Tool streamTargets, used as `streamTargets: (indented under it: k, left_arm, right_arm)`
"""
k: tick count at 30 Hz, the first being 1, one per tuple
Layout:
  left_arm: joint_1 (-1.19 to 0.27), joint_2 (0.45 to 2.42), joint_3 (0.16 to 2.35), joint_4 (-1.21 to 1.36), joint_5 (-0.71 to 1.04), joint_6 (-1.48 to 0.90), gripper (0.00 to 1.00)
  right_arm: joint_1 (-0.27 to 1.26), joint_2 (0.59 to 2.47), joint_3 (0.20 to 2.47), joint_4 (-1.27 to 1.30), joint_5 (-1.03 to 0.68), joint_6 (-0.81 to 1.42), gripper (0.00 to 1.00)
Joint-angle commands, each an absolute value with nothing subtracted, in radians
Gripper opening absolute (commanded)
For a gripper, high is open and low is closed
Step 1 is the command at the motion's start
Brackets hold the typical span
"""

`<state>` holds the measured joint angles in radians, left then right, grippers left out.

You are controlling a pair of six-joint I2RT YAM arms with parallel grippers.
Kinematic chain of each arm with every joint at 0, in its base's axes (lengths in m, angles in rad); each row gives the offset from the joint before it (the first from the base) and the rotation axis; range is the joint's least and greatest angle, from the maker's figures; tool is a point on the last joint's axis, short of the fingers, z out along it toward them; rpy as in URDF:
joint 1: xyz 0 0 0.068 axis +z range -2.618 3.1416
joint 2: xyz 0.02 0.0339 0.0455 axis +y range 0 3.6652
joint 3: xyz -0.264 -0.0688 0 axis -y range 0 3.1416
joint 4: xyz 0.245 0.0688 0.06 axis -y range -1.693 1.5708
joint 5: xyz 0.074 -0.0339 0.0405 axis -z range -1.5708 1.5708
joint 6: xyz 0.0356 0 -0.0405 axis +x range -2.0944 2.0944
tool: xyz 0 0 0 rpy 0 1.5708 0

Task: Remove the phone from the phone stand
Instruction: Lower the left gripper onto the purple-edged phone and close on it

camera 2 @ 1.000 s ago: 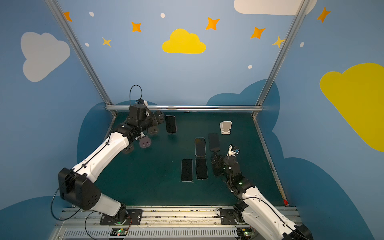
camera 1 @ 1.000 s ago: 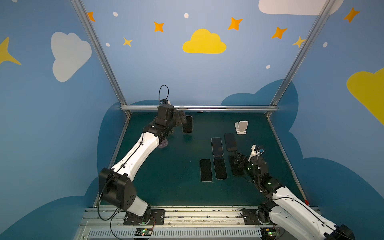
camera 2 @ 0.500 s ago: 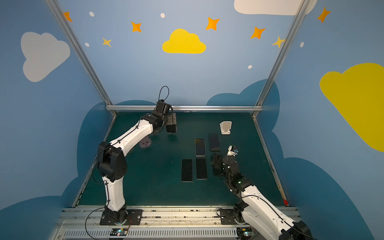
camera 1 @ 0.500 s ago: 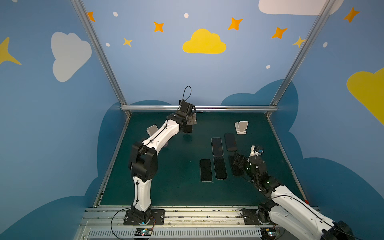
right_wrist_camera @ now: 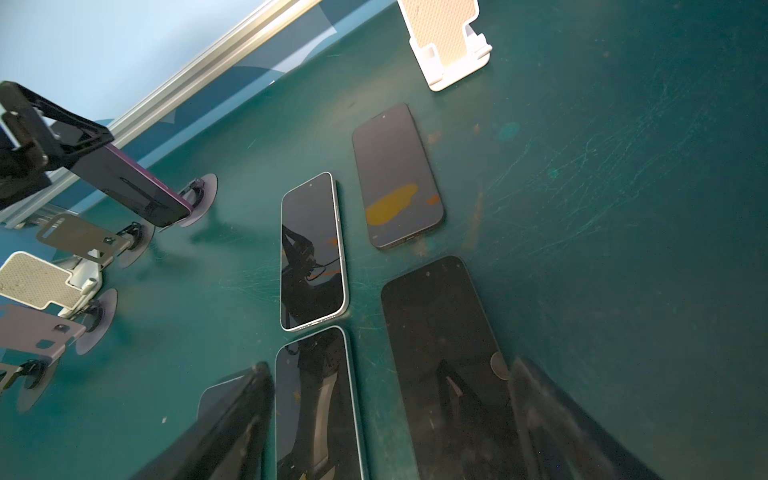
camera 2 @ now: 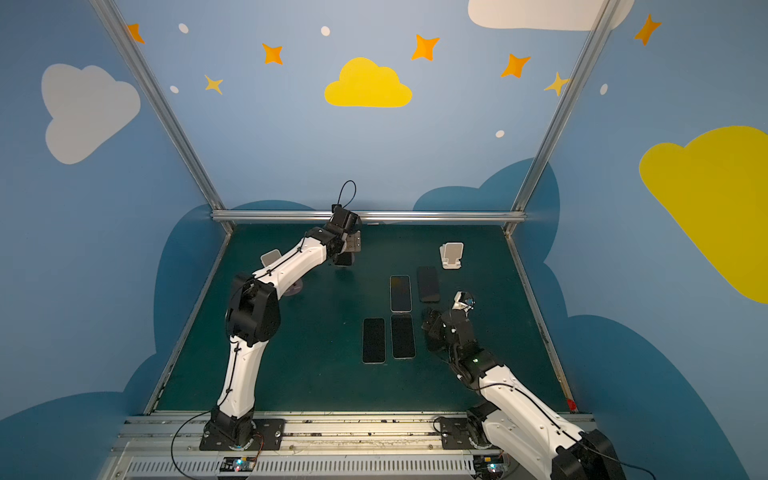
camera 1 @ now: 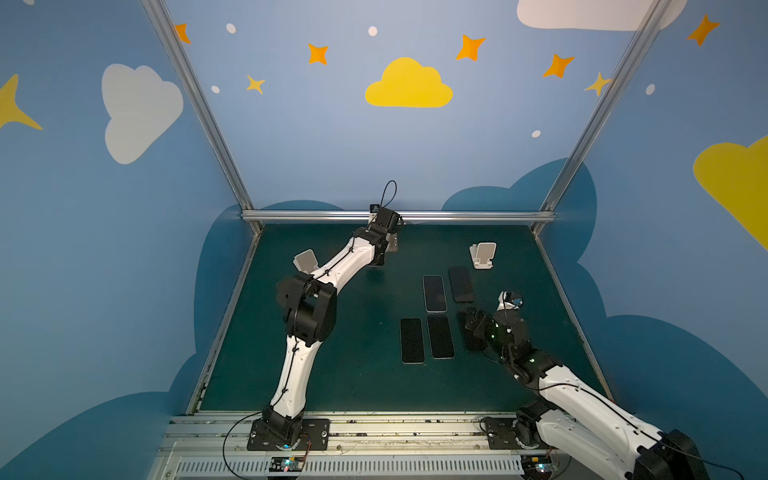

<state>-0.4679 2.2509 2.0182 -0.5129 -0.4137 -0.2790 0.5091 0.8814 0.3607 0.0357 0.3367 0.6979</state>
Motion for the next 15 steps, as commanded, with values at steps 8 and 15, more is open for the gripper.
streamTargets:
  k: [8,15]
  left_arm:
    - [-0.468,2.309,2.064,-0.441,-0.442,-0.271,0.98]
    - [-0.459,2.325,2.061,-0.402,-0.424,-0.270,0.94]
  right_arm:
    - [0.506,0.899,0.390,0.041,0.330,0.693,0.89]
    - [0.506,0.905,0.393,0.046,0.324,0.690,0.89]
